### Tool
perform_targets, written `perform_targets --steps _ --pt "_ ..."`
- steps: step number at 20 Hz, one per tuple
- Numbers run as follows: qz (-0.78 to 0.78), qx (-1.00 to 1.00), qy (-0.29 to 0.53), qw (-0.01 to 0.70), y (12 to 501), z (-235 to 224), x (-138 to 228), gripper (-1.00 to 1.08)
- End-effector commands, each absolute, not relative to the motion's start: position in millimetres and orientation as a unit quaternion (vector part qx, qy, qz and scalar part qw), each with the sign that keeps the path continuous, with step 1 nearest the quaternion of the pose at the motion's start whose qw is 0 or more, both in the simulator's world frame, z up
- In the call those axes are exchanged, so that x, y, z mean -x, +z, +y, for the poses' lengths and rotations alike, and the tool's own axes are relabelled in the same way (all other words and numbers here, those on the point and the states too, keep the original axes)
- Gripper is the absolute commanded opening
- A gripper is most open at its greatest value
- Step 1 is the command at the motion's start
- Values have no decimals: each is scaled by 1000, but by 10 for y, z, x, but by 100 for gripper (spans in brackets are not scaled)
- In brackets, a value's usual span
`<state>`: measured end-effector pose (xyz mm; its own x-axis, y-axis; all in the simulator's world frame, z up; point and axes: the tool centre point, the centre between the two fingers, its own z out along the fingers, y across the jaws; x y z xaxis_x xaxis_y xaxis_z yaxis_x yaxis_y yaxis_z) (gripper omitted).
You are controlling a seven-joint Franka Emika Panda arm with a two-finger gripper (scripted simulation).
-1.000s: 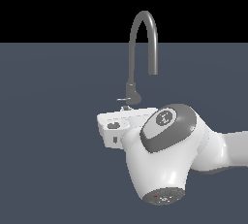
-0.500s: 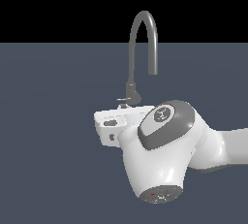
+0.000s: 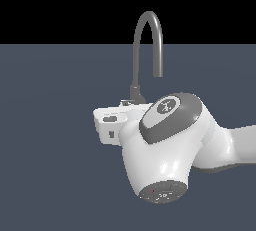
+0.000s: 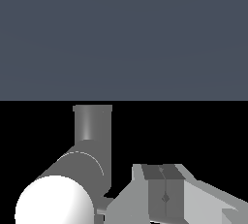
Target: Turn on the faucet by rotating a designated handle.
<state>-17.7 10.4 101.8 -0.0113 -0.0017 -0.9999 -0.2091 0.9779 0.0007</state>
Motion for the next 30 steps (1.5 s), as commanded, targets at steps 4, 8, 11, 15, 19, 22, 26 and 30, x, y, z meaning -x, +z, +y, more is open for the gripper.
perform_targets --steps 4,8,11,15,19,22,26,30 --pt "706 76 75 700 1181 60 167 -100" --pt "705 76 76 701 1350 14 157 -100" --pt "704 77 77 702 1475 -23 149 -100" --pt "716 74 80 690 1292 -52 147 -100" --pt "712 75 79 694 1421 -193 113 -100" --pt "708 76 78 697 1518 -299 89 -100" --pt "704 77 77 702 1648 -438 57 -100" --pt "714 82 95 689 1444 -282 108 -100"
